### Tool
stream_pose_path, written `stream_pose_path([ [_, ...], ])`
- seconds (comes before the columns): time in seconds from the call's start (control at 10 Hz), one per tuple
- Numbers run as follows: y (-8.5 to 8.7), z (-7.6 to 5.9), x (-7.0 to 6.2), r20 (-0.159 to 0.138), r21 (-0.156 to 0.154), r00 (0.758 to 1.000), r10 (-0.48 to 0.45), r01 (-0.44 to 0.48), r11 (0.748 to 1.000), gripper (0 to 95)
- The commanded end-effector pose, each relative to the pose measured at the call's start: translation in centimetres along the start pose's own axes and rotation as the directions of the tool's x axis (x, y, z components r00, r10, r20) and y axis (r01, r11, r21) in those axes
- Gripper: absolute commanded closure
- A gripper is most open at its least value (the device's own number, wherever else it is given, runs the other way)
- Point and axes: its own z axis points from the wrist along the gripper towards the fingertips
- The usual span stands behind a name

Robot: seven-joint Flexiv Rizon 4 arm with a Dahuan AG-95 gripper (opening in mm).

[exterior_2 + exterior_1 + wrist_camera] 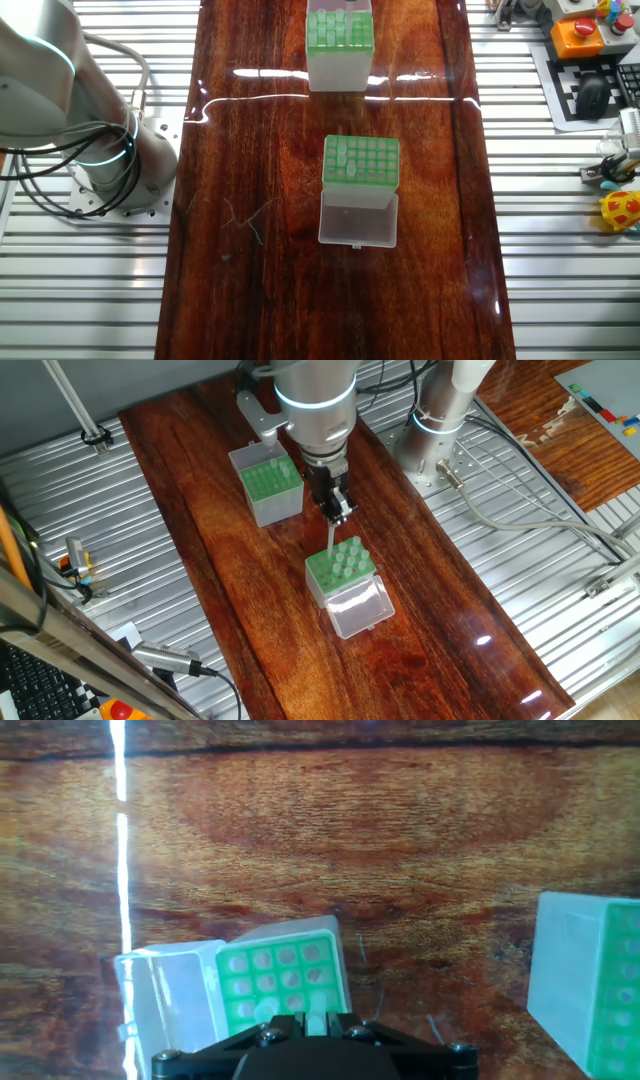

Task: Transfer all large pipette tips from one holder to another

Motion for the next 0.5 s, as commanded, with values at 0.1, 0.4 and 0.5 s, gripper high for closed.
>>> stream_pose_path([
  [0.1, 0.06, -0.20, 0.17, 0.001, 0.000, 1.000, -0.008, 0.008, 1.000, 95.0],
  [0.4, 0.12, -0.75, 0.56, 0.001, 0.001, 1.000, -0.016, 0.016, 1.000, 95.0],
  [0.5, 0.11, -0.88, 0.65, 0.002, 0.003, 1.000, -0.027, 0.027, 1.000, 95.0],
])
